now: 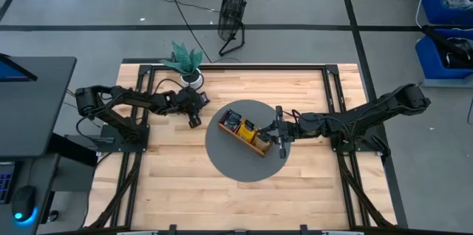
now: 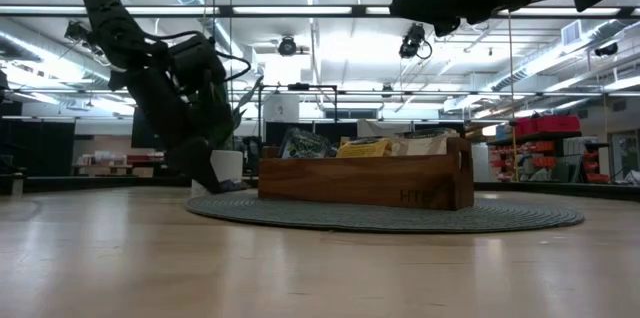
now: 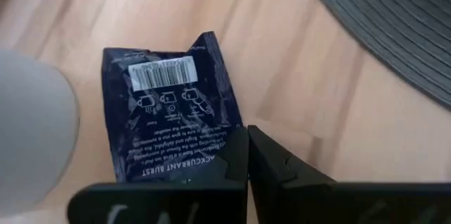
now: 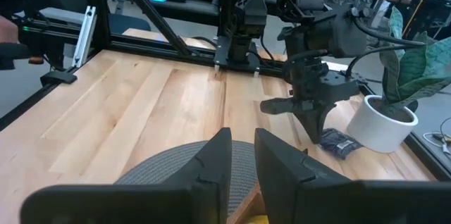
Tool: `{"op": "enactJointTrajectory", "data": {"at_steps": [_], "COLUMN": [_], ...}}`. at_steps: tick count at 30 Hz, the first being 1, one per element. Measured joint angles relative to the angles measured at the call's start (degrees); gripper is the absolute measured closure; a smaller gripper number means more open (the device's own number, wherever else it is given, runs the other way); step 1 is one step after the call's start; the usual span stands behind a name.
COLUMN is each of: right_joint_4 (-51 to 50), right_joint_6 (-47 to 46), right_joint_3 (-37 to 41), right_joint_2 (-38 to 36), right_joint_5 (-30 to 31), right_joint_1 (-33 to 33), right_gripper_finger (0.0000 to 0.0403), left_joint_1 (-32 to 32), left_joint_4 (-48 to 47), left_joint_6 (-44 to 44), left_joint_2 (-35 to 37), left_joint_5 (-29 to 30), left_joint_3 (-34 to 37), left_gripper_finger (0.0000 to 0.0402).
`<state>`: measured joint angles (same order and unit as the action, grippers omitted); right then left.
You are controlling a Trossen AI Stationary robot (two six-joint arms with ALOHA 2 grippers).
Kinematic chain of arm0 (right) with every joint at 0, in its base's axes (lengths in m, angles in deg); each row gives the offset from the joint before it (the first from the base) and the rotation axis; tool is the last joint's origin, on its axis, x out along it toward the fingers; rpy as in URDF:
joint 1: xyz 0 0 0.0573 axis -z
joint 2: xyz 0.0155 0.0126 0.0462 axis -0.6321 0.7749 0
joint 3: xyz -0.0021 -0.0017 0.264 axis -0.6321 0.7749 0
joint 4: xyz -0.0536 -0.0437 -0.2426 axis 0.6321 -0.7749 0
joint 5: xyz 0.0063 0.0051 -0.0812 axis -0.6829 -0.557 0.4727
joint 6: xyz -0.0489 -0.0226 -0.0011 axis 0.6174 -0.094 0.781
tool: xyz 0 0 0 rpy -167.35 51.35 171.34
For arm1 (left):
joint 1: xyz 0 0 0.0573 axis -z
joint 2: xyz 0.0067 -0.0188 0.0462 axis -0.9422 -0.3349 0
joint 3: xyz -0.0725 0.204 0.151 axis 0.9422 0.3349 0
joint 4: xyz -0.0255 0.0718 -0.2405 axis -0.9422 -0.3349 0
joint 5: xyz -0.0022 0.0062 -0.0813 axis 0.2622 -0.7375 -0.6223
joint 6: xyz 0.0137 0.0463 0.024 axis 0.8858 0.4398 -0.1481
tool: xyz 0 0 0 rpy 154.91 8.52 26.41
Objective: Pick & Place Tea
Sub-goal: Put the dark blue tea bag into the left section of the wooden organizer
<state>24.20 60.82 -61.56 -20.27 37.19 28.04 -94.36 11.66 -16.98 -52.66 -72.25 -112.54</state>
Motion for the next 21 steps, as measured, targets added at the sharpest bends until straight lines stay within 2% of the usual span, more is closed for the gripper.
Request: {"op": "enactJointTrajectory", "data": {"at_steps": [6,10,14,21], "right_joint_4": [-0.3,-0.6,-0.9,-1.3], "right_joint_6": [-0.1,-0.5,-0.8,-1.0], "right_joint_3": [0.0,0.0,0.0,0.0], "right_joint_2": [0.0,0.0,0.0,0.0], "right_joint_5": [0.0,0.1,0.5,0.5], "right_joint_1": [0.0,0.0,0.0,0.0], "right_gripper_finger": [0.0332,0.0332,0.0332,0.0332], "left_joint_1": [3.5,5.0,7.4,15.2], "left_joint_4": [-4.1,-8.6,-13.8,-14.7], "left_joint_6": [-1.3,-4.5,-8.7,-13.9], "left_joint_2": [2.9,6.2,7.5,7.7], "left_joint_5": [-3.8,-9.9,-10.0,-9.2], "left_joint_3": [0.3,0.4,0.2,0.3], "left_gripper_finger": [0.04,0.04,0.04,0.04]}}
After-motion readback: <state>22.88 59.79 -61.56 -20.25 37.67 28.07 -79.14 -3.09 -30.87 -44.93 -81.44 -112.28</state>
